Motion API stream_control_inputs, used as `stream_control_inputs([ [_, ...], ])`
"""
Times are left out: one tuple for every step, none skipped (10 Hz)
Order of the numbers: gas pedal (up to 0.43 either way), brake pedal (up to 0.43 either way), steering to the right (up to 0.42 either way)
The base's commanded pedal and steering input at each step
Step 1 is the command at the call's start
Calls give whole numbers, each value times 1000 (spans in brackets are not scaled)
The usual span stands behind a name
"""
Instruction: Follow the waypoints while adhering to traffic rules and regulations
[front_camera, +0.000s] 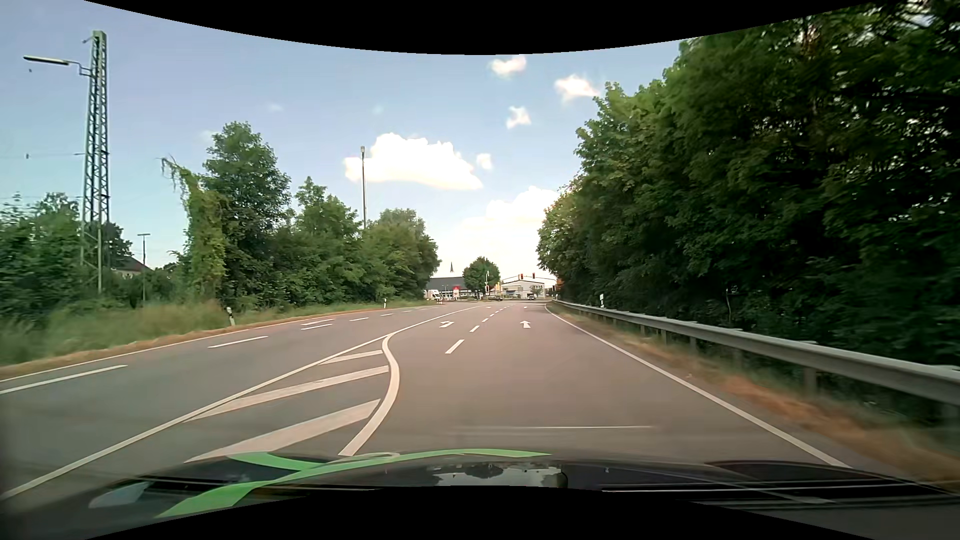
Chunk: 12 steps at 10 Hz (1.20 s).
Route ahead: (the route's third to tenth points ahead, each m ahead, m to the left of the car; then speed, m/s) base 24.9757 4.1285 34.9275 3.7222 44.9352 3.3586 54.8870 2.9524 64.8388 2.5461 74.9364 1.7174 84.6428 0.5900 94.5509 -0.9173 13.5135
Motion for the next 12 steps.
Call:
stream_control_inputs([
  [0, 0, 5],
  [0, 0, 5],
  [0, 0, 5],
  [0, 0, 4],
  [0, 0, 4],
  [0, 0, 4],
  [0, 0, 4],
  [0, 0, 4],
  [0, 0, 4],
  [0, 0, 5],
  [0, 0, 8],
  [0, 0, 8],
])
